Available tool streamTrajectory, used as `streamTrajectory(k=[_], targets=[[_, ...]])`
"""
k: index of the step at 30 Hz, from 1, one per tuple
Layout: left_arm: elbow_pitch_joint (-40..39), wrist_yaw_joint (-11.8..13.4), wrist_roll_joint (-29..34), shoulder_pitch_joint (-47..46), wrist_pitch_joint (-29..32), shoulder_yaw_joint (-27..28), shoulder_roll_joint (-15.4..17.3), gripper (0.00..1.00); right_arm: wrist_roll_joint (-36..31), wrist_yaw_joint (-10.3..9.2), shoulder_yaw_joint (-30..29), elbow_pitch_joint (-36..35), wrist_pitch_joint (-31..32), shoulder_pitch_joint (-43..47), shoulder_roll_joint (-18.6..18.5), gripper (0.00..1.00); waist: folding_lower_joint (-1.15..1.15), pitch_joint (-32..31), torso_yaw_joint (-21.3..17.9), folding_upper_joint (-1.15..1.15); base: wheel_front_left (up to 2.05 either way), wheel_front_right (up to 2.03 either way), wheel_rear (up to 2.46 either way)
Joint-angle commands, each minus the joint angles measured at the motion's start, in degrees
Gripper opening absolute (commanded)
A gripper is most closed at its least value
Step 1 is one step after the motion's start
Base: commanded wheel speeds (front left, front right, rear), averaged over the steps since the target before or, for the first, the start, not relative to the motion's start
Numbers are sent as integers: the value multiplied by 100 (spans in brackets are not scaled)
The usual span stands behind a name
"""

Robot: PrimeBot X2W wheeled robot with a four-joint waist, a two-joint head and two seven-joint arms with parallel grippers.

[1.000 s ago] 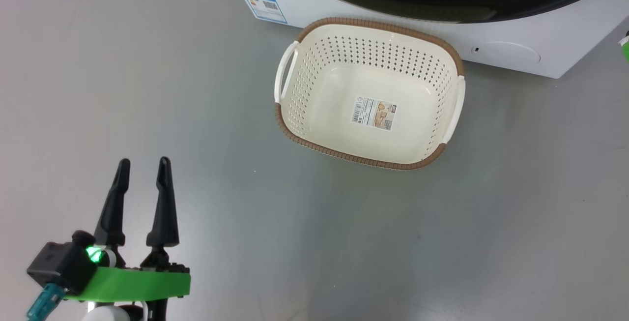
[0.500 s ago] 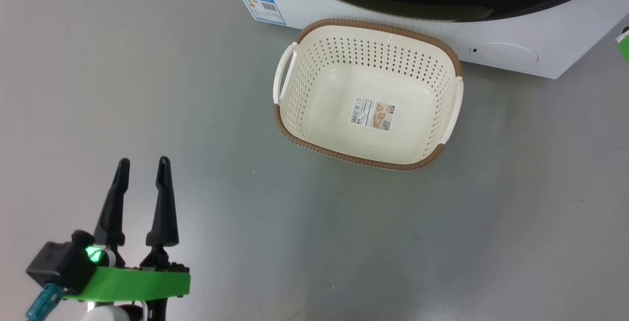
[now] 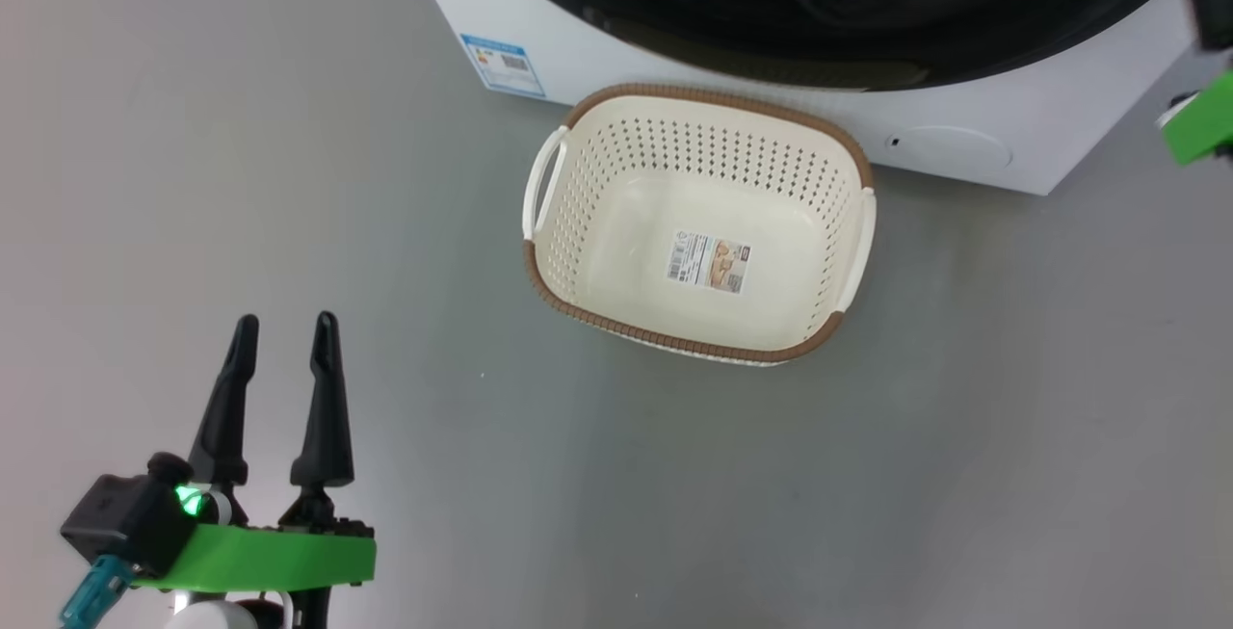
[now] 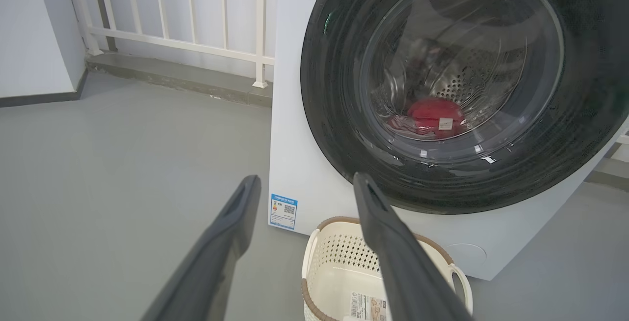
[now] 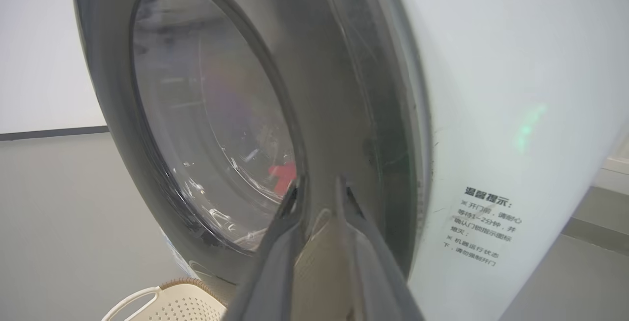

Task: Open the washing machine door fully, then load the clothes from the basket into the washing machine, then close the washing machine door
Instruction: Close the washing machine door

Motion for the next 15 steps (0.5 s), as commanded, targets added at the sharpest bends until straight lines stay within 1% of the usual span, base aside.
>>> streamTrajectory(k=[1, 9, 15], targets=[[-103, -18, 56, 24, -46, 174, 113, 100, -6, -32, 64, -164, -26, 285, 34, 100, 0, -165, -115, 0, 0, 0, 0], [-23, -18, 114, 127, -46, 258, 122, 100, 59, -32, -55, -521, -26, 1053, 269, 100, 0, -730, -461, 0, 0, 0, 0], [70, -18, 51, 267, -46, 117, 278, 100, 153, -32, -212, -896, -26, 1792, 370, 100, 0, -1113, -721, 0, 0, 0, 0]])
